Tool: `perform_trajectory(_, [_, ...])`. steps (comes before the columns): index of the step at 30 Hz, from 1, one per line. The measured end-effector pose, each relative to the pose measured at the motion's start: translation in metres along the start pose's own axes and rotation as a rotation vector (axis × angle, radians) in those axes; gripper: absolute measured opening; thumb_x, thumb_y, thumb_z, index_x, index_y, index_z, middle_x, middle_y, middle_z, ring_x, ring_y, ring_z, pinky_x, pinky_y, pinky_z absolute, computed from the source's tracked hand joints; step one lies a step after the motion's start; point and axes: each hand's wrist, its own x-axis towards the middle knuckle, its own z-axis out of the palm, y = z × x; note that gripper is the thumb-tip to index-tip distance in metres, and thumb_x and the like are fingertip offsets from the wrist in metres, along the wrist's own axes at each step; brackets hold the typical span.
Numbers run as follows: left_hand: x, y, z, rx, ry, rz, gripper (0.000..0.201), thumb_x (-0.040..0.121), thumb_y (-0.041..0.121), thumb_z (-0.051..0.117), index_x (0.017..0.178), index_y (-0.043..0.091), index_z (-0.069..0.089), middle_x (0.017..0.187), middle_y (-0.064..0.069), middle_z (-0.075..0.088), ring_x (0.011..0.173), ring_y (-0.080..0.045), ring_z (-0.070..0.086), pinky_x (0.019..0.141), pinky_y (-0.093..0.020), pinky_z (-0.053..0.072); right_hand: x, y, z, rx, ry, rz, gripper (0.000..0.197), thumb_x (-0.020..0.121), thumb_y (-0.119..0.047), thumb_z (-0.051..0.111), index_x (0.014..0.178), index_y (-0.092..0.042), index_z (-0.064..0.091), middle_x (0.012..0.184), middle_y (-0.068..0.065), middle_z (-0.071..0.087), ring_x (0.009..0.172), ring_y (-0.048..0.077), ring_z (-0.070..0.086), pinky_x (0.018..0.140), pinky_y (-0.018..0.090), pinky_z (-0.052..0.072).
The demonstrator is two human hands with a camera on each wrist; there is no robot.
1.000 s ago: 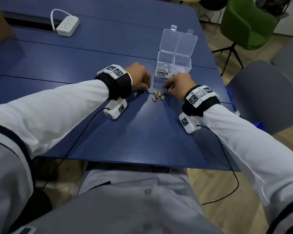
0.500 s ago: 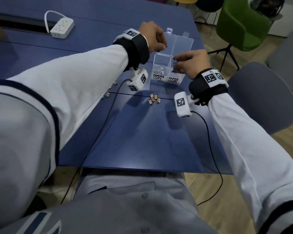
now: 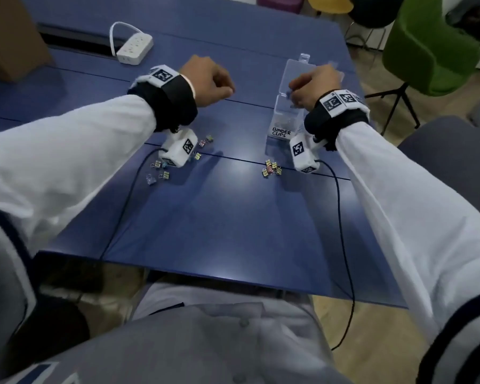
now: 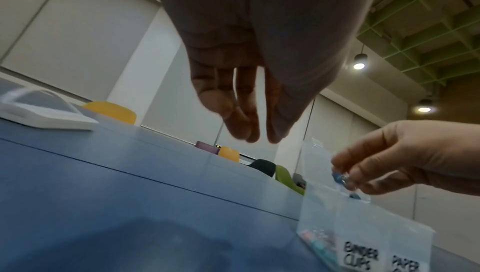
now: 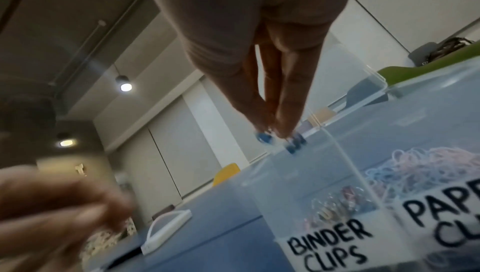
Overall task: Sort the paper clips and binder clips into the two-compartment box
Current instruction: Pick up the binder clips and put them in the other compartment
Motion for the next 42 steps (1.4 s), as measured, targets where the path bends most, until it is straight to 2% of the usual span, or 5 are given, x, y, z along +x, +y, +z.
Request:
perform_trajectory(12, [-0.117,-0.115,-0.013,0.199,-0.564,-0.436,0.089,0.079,0.050,0.068,0.149,0.027,0.019,0.098,-0.002,0.073,0.070,-0.023,0.072,0.083,-0.037,0.057,-0.040,-0.020,0.027,-0.326,0.004,-0.246,0.033,0.082,-0.013,0.059,0.111,-0.020,0.072,0.116,0.004,0.070,0.111,0.022,0.063,0.101,0.028,0.045])
perform_trajectory(17, [-0.127,-0.095,-0.003,0.056,-0.657,-0.383,0.120,0.059,0.049,0.085,0.151,0.026,0.012,0.097,-0.004,0.073,0.068,-0.018,0.073,0.079,-0.033,0.058,-0.081,-0.041,0.081,-0.448,-0.303,-0.454,0.039,0.080,-0.012,0.062,0.116,-0.026,0.069,0.114,0.003,0.070,0.106,0.018,0.065,0.097,0.026,0.048])
perform_trajectory(21, [-0.121,-0.085,0.008,0.154,-0.536,-0.251,0.088,0.063,0.050,0.082,0.138,0.025,0.045,0.082,0.005,0.075,0.067,-0.005,0.068,0.079,-0.024,0.049,-0.093,-0.049,0.117,-0.573,-0.456,-0.498,0.051,0.086,-0.013,0.058,0.135,-0.026,0.055,0.134,0.007,0.058,0.122,0.026,0.055,0.100,0.032,0.044])
perform_trajectory(26, [-0.117,-0.080,0.015,0.173,-0.420,-0.189,0.046,0.069,0.038,0.080,0.111,0.025,0.066,0.075,0.008,0.074,0.059,0.001,0.060,0.081,-0.028,0.054,-0.090,-0.045,0.125,-0.612,-0.434,-0.527,0.043,0.086,-0.013,0.059,0.126,-0.027,0.063,0.117,0.009,0.067,0.111,0.030,0.060,0.095,0.032,0.048])
perform_trajectory(42, [-0.111,-0.066,0.020,0.083,-0.328,-0.118,0.019,0.076,0.029,0.075,0.091,0.021,0.067,0.075,0.002,0.068,0.068,-0.011,0.064,0.060,-0.020,0.039,-0.098,-0.048,0.126,-0.686,-0.413,-0.594,0.028,0.087,-0.010,0.057,0.108,-0.020,0.072,0.108,0.010,0.070,0.105,0.030,0.061,0.089,0.034,0.052])
